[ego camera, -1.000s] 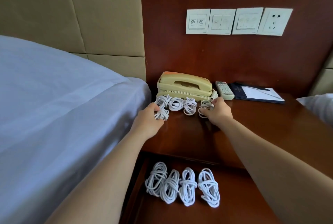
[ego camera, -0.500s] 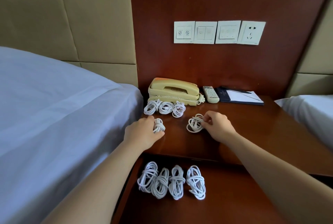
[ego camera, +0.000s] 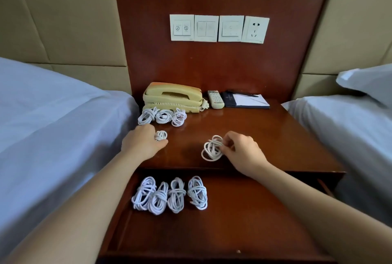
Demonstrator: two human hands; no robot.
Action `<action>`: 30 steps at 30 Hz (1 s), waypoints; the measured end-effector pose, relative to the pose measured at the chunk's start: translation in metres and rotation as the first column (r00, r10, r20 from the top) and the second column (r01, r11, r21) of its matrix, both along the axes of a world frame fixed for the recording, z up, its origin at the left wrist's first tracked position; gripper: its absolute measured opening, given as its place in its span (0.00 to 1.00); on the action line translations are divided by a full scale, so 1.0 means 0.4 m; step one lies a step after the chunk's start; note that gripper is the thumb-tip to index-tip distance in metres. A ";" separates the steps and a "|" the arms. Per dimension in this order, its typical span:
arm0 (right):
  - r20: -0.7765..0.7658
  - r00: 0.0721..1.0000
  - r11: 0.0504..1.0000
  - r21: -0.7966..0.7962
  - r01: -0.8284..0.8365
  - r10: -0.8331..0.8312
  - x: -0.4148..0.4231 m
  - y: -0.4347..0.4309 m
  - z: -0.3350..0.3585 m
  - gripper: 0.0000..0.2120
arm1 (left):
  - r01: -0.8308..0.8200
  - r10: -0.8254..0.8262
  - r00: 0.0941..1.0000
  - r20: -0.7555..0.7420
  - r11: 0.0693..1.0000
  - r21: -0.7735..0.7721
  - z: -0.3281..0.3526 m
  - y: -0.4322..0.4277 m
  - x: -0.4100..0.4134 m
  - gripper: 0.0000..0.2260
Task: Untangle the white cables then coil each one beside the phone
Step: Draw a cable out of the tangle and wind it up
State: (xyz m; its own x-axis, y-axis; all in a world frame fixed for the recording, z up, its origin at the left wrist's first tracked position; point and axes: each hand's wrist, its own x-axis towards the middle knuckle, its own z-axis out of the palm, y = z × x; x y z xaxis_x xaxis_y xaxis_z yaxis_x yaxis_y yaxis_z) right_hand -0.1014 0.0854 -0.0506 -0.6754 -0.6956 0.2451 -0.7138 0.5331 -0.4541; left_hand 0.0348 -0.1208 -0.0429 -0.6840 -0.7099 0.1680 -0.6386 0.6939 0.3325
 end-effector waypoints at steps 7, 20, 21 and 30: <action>-0.026 0.999 0.999 -0.019 -0.041 0.041 0.005 0.144 0.004 0.04 | 0.362 -0.287 0.931 -0.223 0.789 0.496 0.001 0.129 0.000 0.26; -0.138 0.961 0.935 0.299 -0.191 0.240 0.013 0.249 -0.025 0.06 | 0.285 -0.299 0.950 -0.092 0.709 0.645 -0.094 0.366 -0.033 0.16; -0.123 0.960 0.927 0.316 -0.203 0.252 0.016 0.245 -0.031 0.06 | 0.278 -0.301 0.951 -0.066 0.747 0.604 -0.106 0.368 -0.035 0.16; -0.027 0.975 0.917 0.349 -0.196 0.219 -0.001 0.201 -0.122 0.07 | 0.200 -0.210 0.978 -0.004 0.925 0.324 -0.160 0.398 -0.060 0.12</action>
State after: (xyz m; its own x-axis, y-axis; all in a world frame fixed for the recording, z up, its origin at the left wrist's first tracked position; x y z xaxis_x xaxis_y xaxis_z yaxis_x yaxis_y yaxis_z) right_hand -0.1017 0.1659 -0.0994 -0.4977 -0.8673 0.0052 -0.8466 0.4844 -0.2204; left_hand 0.0106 0.0384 -0.1069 -0.8213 -0.5664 -0.0681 -0.5071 0.6703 0.5418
